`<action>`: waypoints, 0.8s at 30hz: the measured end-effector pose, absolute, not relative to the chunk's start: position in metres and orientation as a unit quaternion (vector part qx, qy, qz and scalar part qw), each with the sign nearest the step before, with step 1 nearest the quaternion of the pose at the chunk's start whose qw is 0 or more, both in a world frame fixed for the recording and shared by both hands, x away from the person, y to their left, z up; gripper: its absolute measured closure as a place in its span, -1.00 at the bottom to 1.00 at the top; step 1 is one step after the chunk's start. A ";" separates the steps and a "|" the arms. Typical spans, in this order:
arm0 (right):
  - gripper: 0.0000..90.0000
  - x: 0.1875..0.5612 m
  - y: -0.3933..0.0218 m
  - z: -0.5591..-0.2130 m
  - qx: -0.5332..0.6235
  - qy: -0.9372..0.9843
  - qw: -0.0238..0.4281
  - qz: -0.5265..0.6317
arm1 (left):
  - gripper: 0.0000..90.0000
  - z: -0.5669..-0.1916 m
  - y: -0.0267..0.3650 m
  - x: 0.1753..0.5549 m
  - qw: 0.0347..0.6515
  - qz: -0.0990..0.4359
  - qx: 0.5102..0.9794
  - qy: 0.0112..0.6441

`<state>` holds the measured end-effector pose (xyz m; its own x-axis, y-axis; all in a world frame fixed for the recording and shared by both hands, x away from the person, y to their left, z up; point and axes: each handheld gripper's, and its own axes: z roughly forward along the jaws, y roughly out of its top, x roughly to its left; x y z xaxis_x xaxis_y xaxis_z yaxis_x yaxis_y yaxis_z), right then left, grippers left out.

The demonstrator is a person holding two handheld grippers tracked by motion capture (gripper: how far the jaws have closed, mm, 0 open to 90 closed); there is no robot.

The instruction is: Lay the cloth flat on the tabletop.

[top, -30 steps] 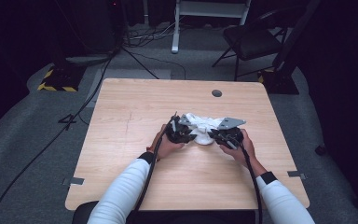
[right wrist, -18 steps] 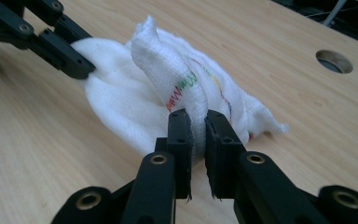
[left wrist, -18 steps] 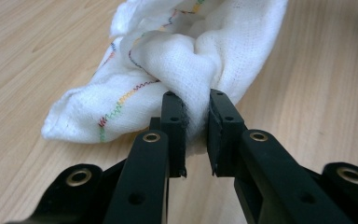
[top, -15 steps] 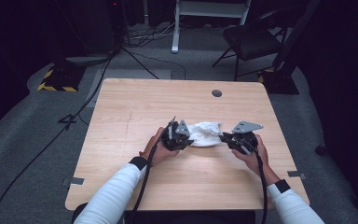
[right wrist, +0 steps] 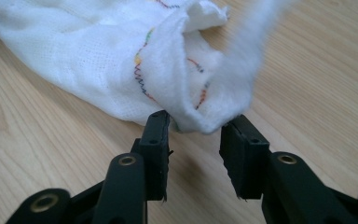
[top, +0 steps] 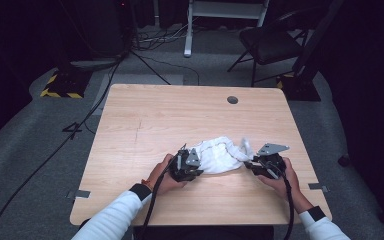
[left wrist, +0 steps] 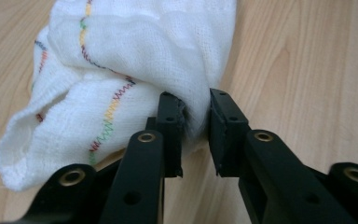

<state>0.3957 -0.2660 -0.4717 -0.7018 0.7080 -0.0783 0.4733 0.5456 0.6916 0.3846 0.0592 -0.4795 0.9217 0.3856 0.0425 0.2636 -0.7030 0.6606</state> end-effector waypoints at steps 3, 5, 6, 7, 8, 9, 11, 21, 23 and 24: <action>0.25 0.394 -0.276 -0.472 0.355 0.858 0.172 0.330 | 0.52 -0.478 0.067 0.382 0.344 0.094 0.916 0.184; 0.18 0.392 -0.283 -0.471 0.362 0.853 0.174 0.333 | 0.48 -0.476 0.074 0.380 0.349 0.094 0.913 0.189; 0.14 0.392 -0.287 -0.471 0.366 0.851 0.175 0.333 | 0.44 -0.474 0.078 0.380 0.354 0.098 0.910 0.191; 0.12 0.391 -0.290 -0.470 0.371 0.848 0.178 0.334 | 0.40 -0.472 0.083 0.380 0.354 0.101 0.909 0.196; 0.10 0.390 -0.297 -0.467 0.377 0.842 0.184 0.340 | 0.32 -0.470 0.087 0.380 0.358 0.102 0.906 0.201; 0.09 0.389 -0.299 -0.466 0.378 0.839 0.189 0.342 | 0.26 -0.468 0.091 0.381 0.362 0.105 0.903 0.207; 0.09 0.389 -0.301 -0.464 0.379 0.837 0.195 0.344 | 0.24 -0.465 0.099 0.383 0.366 0.113 0.897 0.221; 0.09 0.388 -0.280 -0.455 0.342 0.840 0.187 0.377 | 0.06 -0.465 0.109 0.425 0.369 0.126 0.881 0.269; 0.09 0.388 -0.270 -0.457 0.330 0.849 0.185 0.370 | 0.06 -0.469 0.105 0.434 0.363 0.135 0.882 0.267; 0.11 0.387 -0.263 -0.461 0.322 0.857 0.184 0.357 | 0.06 -0.472 0.101 0.439 0.356 0.128 0.887 0.265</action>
<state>0.3872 -0.2628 -0.4608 -0.7244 0.6840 -0.0856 0.4207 0.5370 0.7313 0.4386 0.1007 -0.4717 0.8262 0.5620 0.0391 0.3794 -0.6064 0.6988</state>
